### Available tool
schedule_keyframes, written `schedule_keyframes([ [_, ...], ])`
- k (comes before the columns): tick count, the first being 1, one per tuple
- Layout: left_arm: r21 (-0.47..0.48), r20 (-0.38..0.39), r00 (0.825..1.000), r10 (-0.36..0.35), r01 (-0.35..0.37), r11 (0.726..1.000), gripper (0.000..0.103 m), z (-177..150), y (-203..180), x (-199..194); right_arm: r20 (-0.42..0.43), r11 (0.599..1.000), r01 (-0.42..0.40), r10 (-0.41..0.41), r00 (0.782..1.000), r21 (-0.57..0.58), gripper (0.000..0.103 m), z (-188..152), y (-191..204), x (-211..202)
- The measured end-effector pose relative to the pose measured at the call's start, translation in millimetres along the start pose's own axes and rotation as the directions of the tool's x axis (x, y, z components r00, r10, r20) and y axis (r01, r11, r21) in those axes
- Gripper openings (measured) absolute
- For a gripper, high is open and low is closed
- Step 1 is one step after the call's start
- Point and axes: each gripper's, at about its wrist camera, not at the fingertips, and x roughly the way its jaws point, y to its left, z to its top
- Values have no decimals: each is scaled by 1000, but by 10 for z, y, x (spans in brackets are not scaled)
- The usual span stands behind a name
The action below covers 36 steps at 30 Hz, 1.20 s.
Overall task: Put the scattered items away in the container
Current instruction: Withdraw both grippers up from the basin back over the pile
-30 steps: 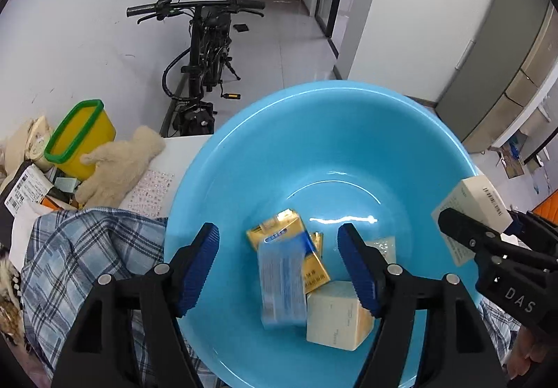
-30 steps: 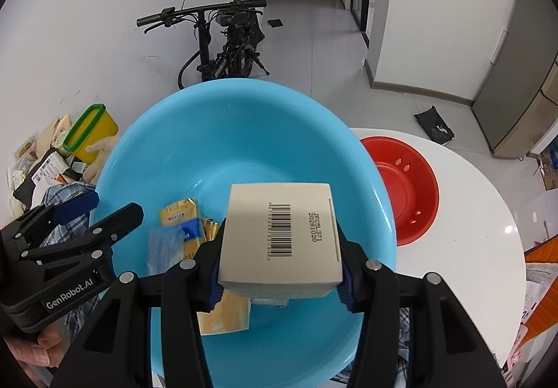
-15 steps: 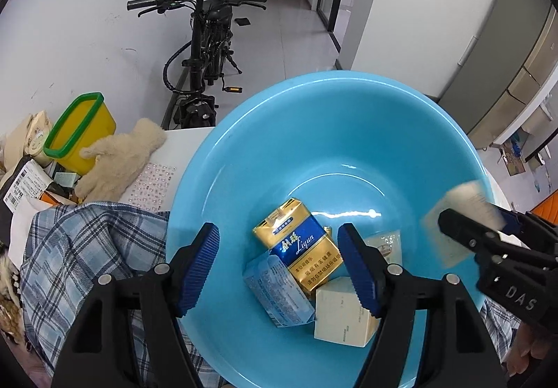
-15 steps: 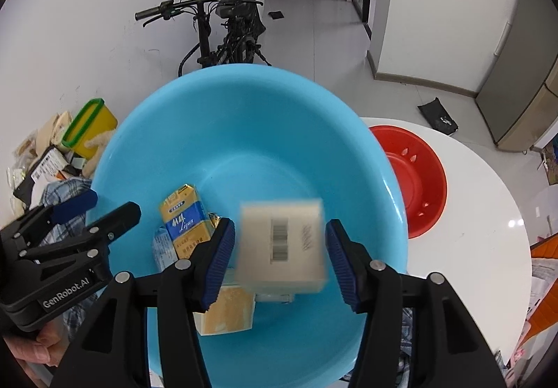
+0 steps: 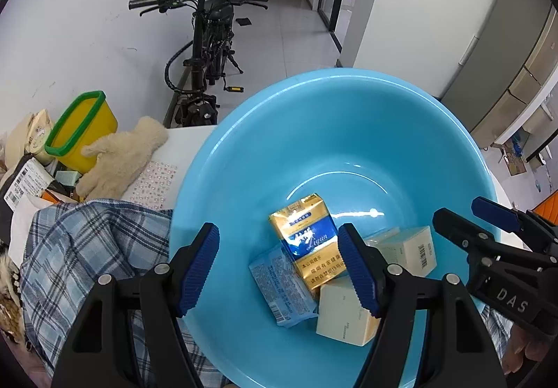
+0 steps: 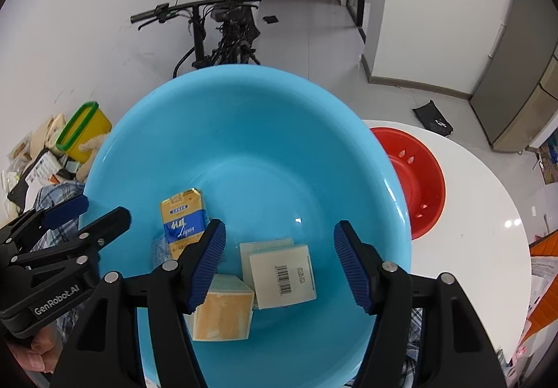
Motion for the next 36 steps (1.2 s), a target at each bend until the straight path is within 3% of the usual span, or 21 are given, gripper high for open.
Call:
schedule_keyframes([
  [3,9,41,999,5,-5,1000,73,-7,25,-36,29,1000,-2,1,1000,11,73,0,-31,-24],
  [7,-33,112,994,-18,22,999,85,-6,101,-89,81,1000,-12,11,997,14,78,5,-43,-91],
  [12,-35,246,969,-19,29,999,85,-13,131,-254,190,999,-34,31,981,14,90,-11,-48,-211],
  [13,-25,286,958,-12,20,999,85,-26,128,-307,222,999,-31,28,975,9,91,-24,-43,-248],
  [15,2,392,920,15,-17,1000,86,-77,105,-439,298,1000,-10,12,955,-7,91,-51,-18,-333],
  [17,1,484,874,41,-48,999,91,-135,102,-555,403,999,17,-2,915,-34,94,-100,18,-452],
  [19,1,556,831,19,-24,1000,96,-195,122,-671,496,998,36,-2,869,-59,103,-155,60,-565],
  [22,-1,649,760,-29,39,999,103,-283,175,-830,609,997,41,7,793,-65,103,-235,98,-736],
  [23,-10,680,733,-30,50,999,103,-311,197,-881,629,998,32,13,777,-60,103,-244,99,-776],
  [25,-22,714,699,-35,72,997,103,-340,243,-951,648,999,23,9,762,-40,103,-234,106,-821],
  [29,-19,724,688,-47,88,996,103,-342,296,-1004,674,999,42,-13,739,-27,103,-228,135,-861],
  [36,38,751,659,-40,18,999,103,-427,160,-1037,710,996,69,-15,704,-48,103,-316,195,-909],
])
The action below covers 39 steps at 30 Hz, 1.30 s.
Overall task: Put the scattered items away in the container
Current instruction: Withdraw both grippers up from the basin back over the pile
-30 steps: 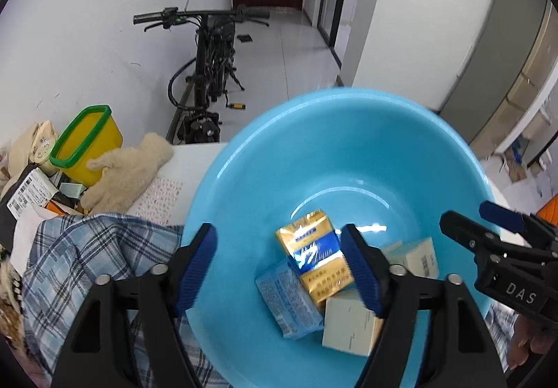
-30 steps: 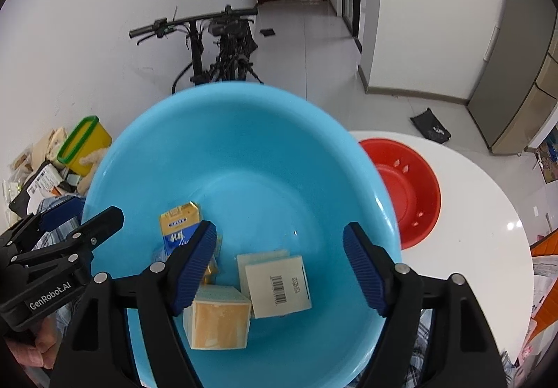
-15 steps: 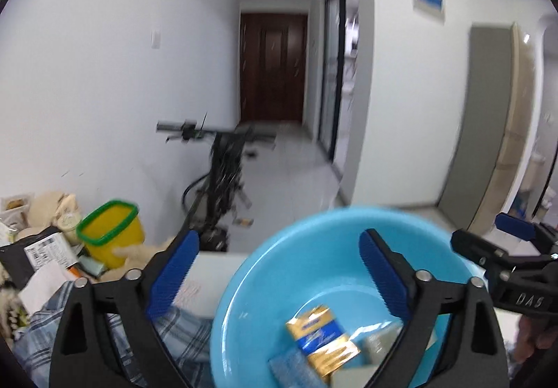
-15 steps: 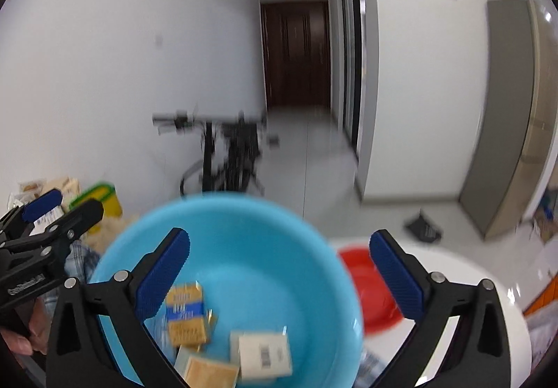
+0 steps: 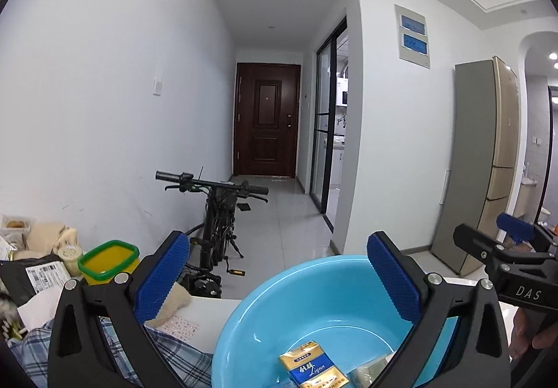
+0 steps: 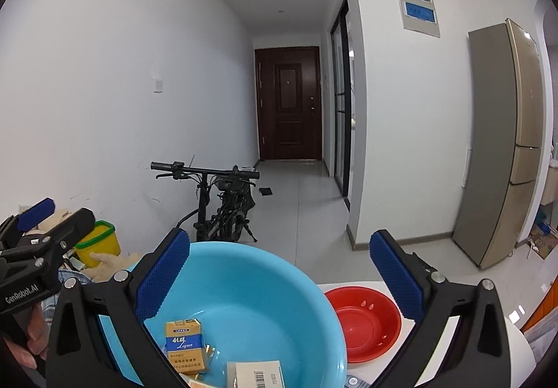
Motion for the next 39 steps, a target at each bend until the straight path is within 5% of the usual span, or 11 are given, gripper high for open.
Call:
schedule_keyframes([
  [14,30,-20,997,-72,73,997,103,1,-82,-148,5,999,-32,32,999,14,103,-48,-20,-174],
  [17,46,-13,999,-46,46,998,103,21,-60,-219,8,999,-33,33,999,16,103,-38,-27,-235],
  [20,44,-11,998,68,-68,997,103,23,-62,-355,41,1000,-29,28,999,10,103,-62,7,-370],
  [39,85,-6,999,-49,49,995,103,-110,-106,-1440,10,995,-102,102,995,-15,103,-294,173,-1382],
])
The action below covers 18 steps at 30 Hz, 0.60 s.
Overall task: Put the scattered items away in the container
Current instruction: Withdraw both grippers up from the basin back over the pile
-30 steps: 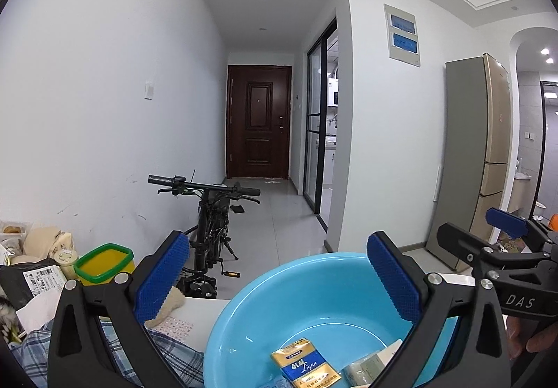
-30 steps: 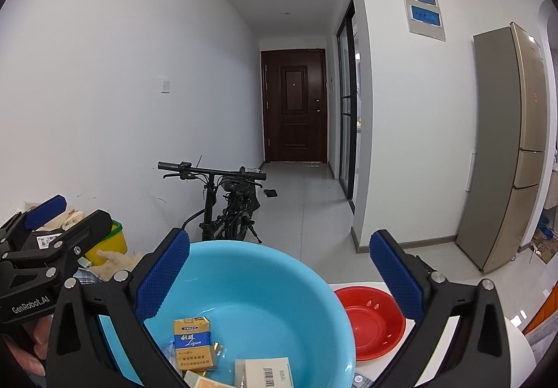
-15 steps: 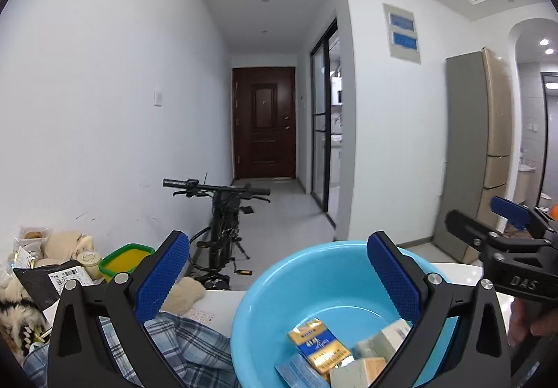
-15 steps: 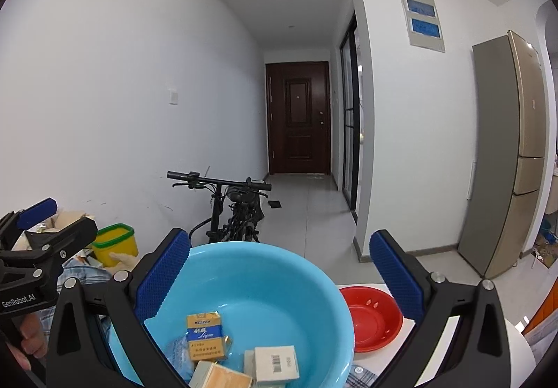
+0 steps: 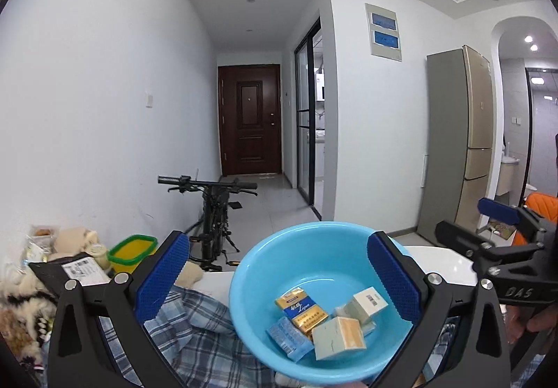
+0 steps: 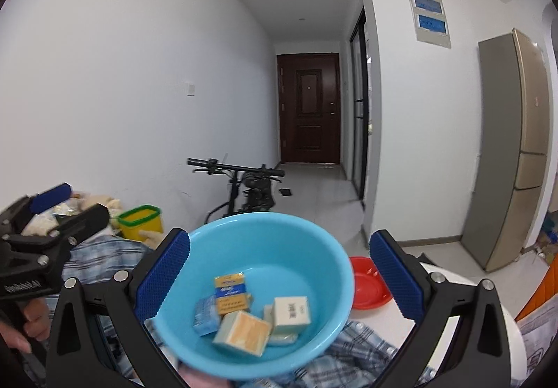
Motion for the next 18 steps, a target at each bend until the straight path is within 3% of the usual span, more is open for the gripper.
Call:
schedule_keyframes([
  [14,0,18,1000,-14,14,1000,103,-180,-50,-854,-8,996,-77,77,997,-44,103,-319,195,-719],
  [18,-12,36,998,-48,48,999,103,-206,-67,-1080,4,994,-88,89,996,-57,103,-369,236,-891],
])
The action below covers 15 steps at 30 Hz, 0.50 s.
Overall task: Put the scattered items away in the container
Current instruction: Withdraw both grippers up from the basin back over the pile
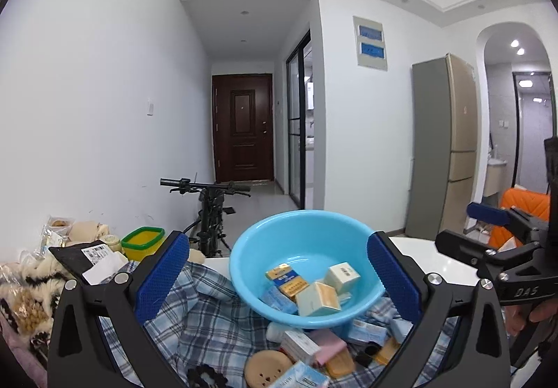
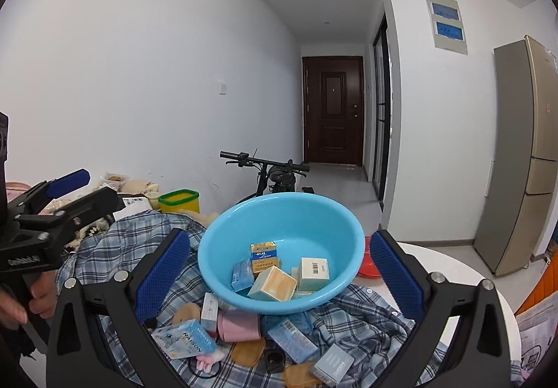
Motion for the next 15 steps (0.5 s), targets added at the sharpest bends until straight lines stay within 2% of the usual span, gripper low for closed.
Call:
schedule_keyframes([
  [8,40,16,1000,-23,22,999,103,32,-139,-416,-3,1000,-26,26,1000,-15,103,5,56,-228],
  [15,34,25,998,-52,51,998,103,1,-197,-504,-11,999,-22,22,1000,-24,103,-44,98,-257],
])
